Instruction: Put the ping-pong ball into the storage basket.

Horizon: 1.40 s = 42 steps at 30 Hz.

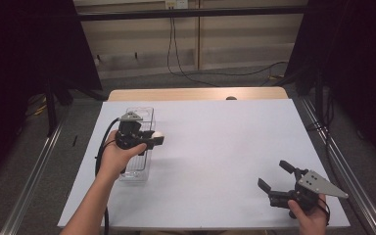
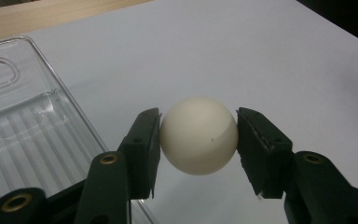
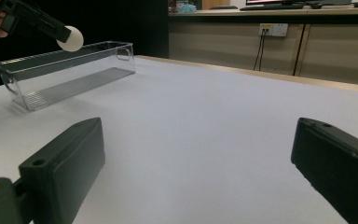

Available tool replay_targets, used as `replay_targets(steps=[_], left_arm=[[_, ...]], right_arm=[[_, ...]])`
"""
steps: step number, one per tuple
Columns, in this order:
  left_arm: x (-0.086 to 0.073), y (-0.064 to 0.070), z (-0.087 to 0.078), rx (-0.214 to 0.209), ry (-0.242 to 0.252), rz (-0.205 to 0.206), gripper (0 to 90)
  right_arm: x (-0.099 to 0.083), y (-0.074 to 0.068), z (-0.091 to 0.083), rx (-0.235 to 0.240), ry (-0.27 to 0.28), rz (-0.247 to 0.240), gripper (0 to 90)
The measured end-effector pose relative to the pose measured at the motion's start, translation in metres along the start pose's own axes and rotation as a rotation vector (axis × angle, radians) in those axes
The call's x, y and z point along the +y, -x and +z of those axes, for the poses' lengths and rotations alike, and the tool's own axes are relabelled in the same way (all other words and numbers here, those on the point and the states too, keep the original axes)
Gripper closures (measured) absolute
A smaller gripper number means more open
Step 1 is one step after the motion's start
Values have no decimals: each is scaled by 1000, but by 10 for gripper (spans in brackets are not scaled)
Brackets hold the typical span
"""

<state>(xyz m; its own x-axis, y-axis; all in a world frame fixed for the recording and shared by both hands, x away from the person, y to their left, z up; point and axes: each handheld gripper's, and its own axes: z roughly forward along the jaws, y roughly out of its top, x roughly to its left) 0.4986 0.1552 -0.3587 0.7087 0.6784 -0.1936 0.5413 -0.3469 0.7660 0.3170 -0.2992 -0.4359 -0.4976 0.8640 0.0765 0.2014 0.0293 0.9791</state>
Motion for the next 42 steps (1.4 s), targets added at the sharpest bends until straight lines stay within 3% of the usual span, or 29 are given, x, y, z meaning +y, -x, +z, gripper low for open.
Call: replay_targets(steps=[17, 22, 42], left_arm=[[1, -7, -8, 17, -20, 6, 508], [0, -9, -10, 15, -4, -14, 508], [0, -18, -17, 35, 7, -23, 508]], right_arm=[[0, -1, 0, 5, 0, -5, 23], [0, 0, 0, 8, -2, -7, 23], [0, 0, 1, 7, -1, -4, 23]])
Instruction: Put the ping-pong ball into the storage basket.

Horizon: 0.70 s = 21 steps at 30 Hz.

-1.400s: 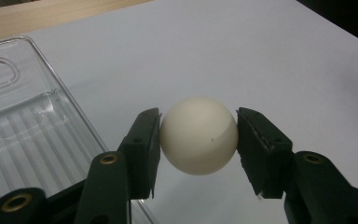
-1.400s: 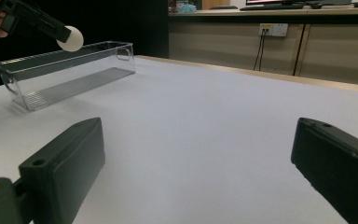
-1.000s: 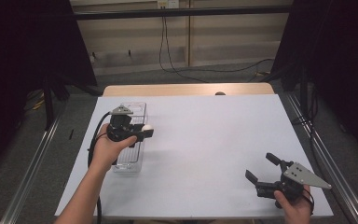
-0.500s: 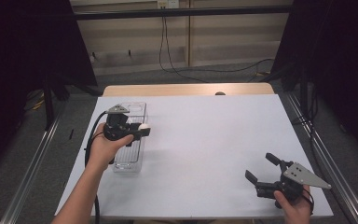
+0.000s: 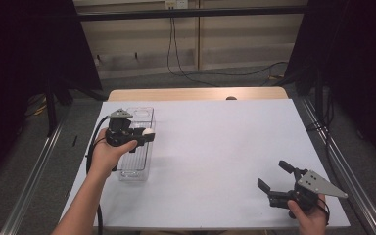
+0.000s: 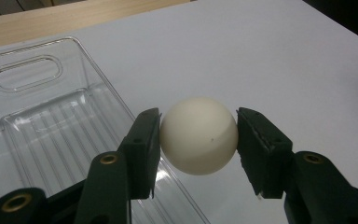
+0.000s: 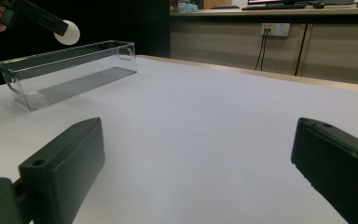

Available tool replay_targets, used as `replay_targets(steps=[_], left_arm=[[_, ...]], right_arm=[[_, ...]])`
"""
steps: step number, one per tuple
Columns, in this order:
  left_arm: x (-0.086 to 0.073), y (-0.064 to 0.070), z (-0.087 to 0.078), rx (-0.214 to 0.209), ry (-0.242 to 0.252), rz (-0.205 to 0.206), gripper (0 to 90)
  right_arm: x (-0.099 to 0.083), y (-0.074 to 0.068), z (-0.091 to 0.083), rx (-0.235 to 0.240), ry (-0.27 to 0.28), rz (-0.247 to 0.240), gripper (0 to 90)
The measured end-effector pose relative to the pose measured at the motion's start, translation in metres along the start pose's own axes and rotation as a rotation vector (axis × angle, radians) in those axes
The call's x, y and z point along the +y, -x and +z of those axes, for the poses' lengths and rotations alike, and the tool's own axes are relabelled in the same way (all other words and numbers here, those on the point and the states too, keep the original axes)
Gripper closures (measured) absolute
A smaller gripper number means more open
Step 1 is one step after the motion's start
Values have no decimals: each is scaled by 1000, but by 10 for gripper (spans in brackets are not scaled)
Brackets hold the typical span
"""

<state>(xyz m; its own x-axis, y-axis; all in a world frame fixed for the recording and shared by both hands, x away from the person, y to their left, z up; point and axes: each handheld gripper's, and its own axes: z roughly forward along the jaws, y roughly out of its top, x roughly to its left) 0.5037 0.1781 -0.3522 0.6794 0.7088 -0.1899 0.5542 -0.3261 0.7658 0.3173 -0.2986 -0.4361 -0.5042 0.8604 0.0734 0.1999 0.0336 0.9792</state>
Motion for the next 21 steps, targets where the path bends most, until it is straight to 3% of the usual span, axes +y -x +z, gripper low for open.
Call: replay_targets(steps=[21], left_arm=[[-3, -6, -4, 20, 2, -19, 508]], right_arm=[[0, 0, -1, 1, 1, 0, 23]])
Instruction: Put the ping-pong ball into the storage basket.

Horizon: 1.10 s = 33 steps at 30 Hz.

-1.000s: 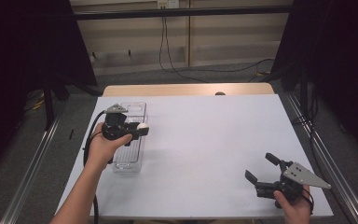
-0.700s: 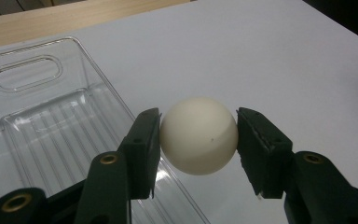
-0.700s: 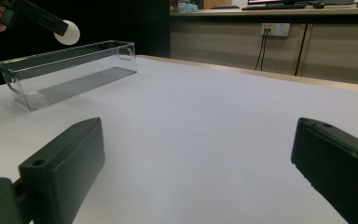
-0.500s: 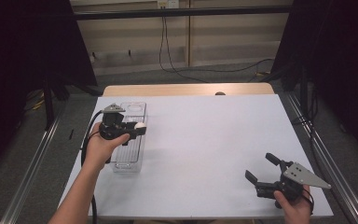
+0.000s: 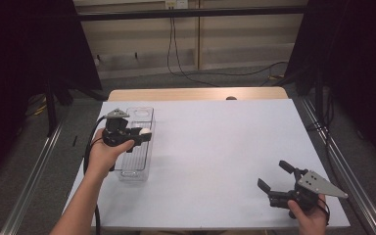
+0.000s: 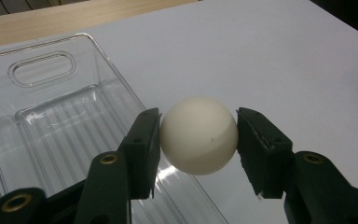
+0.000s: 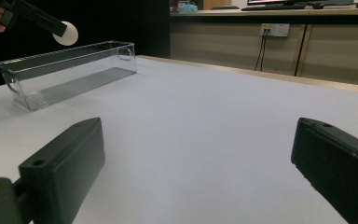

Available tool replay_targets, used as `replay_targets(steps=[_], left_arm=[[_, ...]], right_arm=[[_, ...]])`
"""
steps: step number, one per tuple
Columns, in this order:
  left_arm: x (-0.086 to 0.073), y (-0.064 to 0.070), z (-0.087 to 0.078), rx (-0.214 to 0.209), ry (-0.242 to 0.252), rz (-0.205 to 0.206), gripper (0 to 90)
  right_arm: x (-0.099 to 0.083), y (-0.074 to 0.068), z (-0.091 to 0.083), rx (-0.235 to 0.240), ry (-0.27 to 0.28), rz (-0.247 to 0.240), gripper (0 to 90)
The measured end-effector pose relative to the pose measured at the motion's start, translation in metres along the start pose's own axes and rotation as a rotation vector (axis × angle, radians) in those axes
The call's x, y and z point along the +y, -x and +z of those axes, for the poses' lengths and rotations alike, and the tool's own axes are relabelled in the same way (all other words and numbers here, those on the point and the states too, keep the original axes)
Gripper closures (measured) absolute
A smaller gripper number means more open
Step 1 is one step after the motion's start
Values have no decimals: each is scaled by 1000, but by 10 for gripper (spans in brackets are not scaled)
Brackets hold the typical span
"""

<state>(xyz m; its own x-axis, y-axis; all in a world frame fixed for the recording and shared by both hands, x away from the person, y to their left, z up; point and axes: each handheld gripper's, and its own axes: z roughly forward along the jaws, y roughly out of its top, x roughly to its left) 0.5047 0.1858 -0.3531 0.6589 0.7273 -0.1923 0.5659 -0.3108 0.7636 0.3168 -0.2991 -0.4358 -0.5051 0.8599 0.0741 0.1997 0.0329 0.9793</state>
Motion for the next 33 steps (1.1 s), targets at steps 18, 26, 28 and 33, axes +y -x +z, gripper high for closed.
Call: replay_targets(steps=[18, 26, 28, 33], left_arm=[[-2, -7, -3, 19, 1, -12, 508], [-4, -10, -4, 21, -5, -10, 508], [-4, -11, -5, 28, -7, -3, 507], [-7, -13, -4, 34, -1, -19, 508]], right_arm=[[0, 0, 0, 3, -1, -3, 23], [0, 0, 0, 1, -1, 2, 23], [0, 0, 0, 2, -2, -1, 23], [0, 0, 0, 1, -1, -1, 23]])
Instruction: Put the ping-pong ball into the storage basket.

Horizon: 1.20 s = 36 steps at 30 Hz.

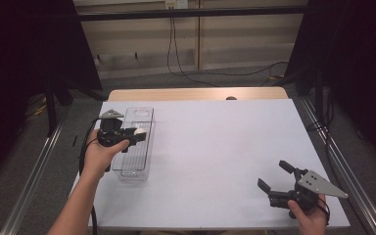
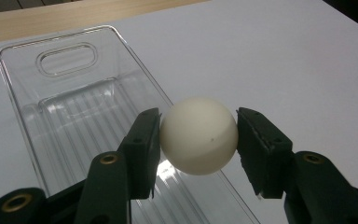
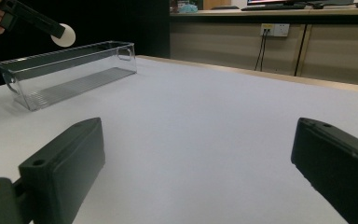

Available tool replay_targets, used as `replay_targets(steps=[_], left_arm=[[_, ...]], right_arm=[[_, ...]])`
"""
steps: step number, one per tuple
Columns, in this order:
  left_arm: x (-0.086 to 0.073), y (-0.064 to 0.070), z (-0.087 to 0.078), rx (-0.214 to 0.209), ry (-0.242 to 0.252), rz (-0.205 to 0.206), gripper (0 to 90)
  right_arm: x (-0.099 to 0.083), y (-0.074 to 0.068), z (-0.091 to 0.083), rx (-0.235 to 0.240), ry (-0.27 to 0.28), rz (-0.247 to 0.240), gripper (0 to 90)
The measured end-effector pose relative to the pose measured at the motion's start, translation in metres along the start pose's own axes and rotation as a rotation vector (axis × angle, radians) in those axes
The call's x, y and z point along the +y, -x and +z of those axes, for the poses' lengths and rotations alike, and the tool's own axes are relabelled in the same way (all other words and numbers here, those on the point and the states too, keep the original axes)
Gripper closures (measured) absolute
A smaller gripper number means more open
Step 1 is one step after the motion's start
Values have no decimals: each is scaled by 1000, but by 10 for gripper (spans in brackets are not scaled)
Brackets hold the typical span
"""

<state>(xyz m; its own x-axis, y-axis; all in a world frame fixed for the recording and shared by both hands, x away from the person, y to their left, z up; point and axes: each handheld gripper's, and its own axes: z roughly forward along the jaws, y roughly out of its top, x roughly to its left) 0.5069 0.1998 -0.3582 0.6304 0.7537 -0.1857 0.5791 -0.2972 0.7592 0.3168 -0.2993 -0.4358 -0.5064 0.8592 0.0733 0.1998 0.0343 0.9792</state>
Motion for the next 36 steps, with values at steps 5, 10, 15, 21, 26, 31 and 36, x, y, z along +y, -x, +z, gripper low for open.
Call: replay_targets(steps=[5, 10, 15, 21, 26, 31, 36], left_arm=[[-3, -3, 0, 6, -10, 0, 507], [-3, -4, 0, 10, -11, 6, 508], [-4, -5, 1, 15, -13, 5, 508], [-5, -6, 1, 23, -11, 5, 507], [-7, -7, 2, 25, -11, 0, 507], [-8, -9, 3, 32, -14, -2, 507], [-10, -10, 3, 28, -17, 1, 508]], right_arm=[[0, 0, 0, 0, -1, -1, 23], [0, 0, 0, -3, 3, 2, 23], [0, -1, 0, -4, 3, 4, 23], [0, 0, 0, -5, 2, 2, 23], [0, 0, 0, 1, 0, 1, 23], [0, 0, 0, -4, 4, 2, 23], [0, 0, 0, 1, 0, 1, 23]])
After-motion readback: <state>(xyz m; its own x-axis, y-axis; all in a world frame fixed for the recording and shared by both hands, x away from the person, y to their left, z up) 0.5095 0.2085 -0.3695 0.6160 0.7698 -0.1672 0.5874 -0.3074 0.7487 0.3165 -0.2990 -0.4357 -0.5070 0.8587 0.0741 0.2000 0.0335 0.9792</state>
